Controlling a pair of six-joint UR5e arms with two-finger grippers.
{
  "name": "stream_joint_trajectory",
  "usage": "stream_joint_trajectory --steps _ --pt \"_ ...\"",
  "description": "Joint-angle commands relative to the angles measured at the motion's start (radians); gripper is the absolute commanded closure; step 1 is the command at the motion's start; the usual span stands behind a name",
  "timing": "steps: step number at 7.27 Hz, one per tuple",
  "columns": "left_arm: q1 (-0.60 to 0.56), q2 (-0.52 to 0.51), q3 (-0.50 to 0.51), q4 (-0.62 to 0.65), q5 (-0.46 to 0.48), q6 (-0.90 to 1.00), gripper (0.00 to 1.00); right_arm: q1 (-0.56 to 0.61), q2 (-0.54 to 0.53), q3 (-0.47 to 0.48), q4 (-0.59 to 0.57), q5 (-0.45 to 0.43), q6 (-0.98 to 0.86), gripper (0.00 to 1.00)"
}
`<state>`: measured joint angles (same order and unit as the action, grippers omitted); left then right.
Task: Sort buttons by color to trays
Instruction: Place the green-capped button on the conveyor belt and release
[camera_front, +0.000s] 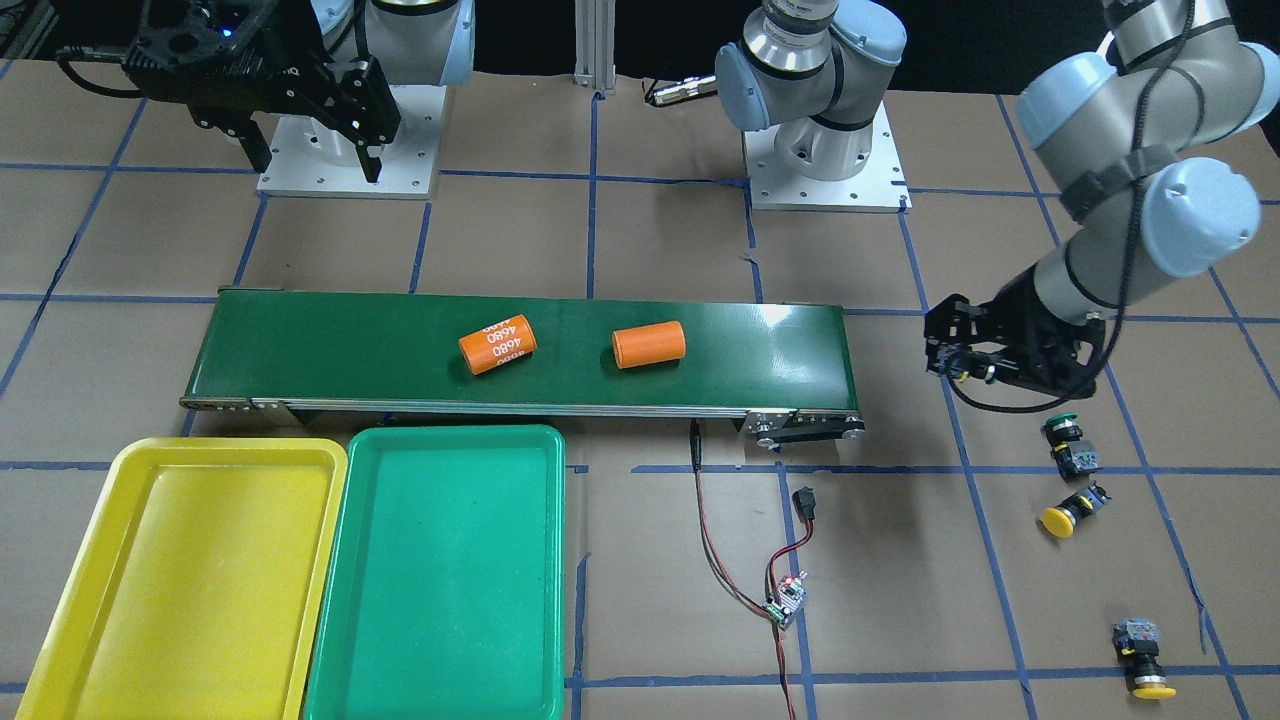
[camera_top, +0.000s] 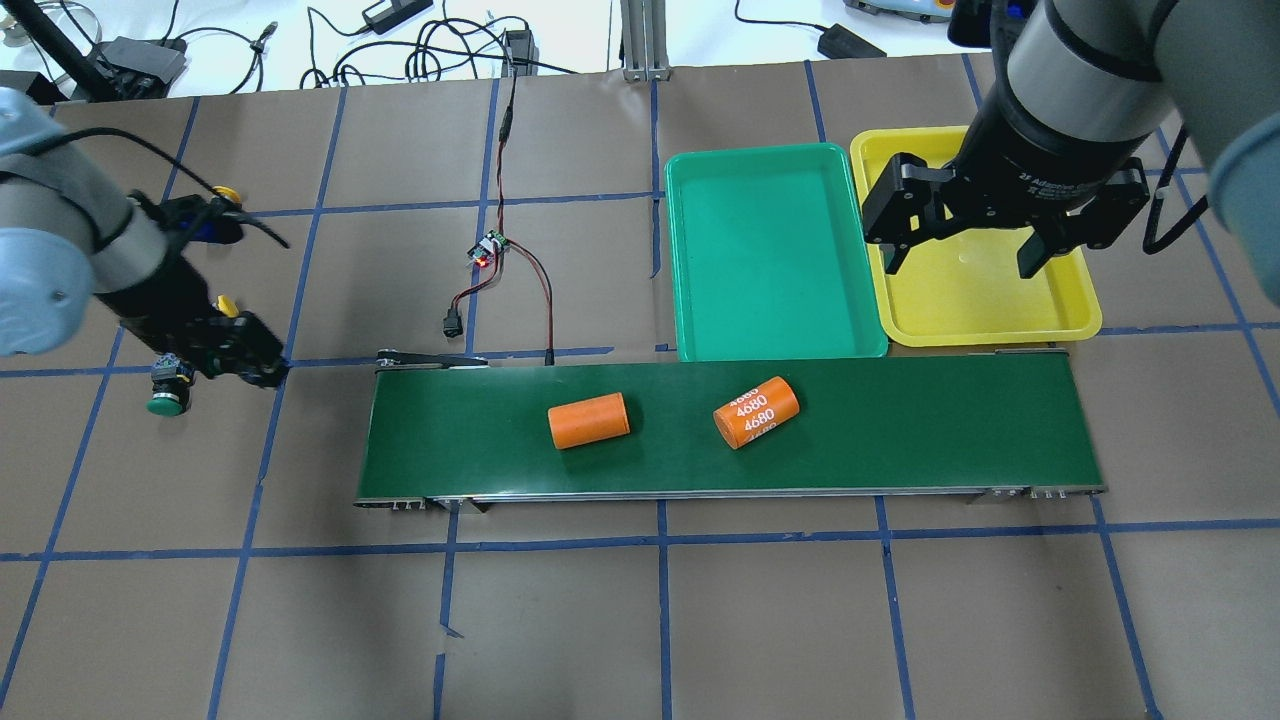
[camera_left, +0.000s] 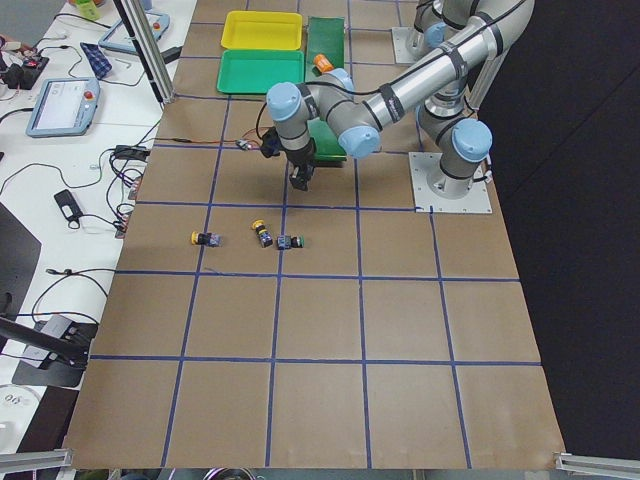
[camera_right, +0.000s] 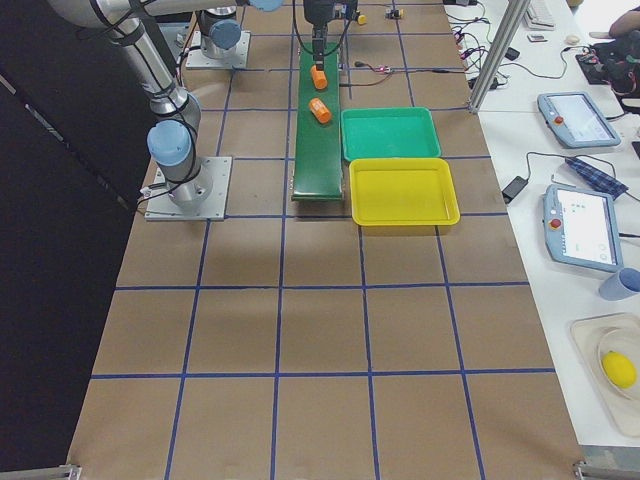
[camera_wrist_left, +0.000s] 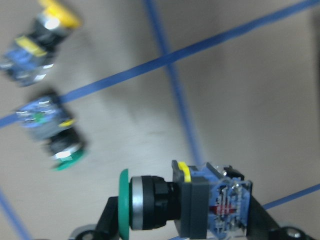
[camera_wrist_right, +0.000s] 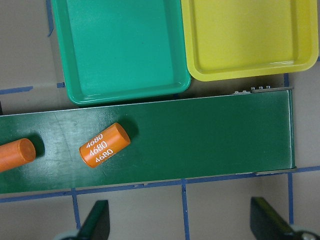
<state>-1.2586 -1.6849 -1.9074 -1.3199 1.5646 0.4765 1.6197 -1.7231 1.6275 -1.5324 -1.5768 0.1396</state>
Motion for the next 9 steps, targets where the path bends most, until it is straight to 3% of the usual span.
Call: stream_joint_trajectory --steps 1,2,3,4,5,7,9 --pt "-0.201 0.004 -0.064 0.075 -0.024 -0.244 1.0 -0.001 -0.001 0.0 0.0 0.0 0.0 0.0" --pt "-0.228 -0.018 -0.07 0.111 -0.046 -0.278 1.0 -0.001 0.0 0.0 0.0 0.0 0.0 0.0" --pt "-0.231 -0.022 -0.091 0.116 -0.047 -0.294 0.94 -0.001 0.0 0.0 0.0 0.0 0.0 0.0" --pt "-0.231 -0.021 -0.114 0.123 -0.057 -0.295 0.33 -0.001 0.0 0.0 0.0 -0.002 0.0 0.0" --pt "-0.231 -0.021 -0.127 0.125 -0.136 -0.298 0.2 -0.001 0.0 0.0 0.0 -0.002 0.0 0.0" --pt "-0.229 -0.01 -0.113 0.126 -0.158 -0.294 0.05 -0.001 -0.001 0.0 0.0 -0.002 0.0 0.0" --pt "-0.222 0.011 -0.096 0.126 -0.15 -0.279 0.0 -0.001 0.0 0.0 0.0 -0.003 0.0 0.0"
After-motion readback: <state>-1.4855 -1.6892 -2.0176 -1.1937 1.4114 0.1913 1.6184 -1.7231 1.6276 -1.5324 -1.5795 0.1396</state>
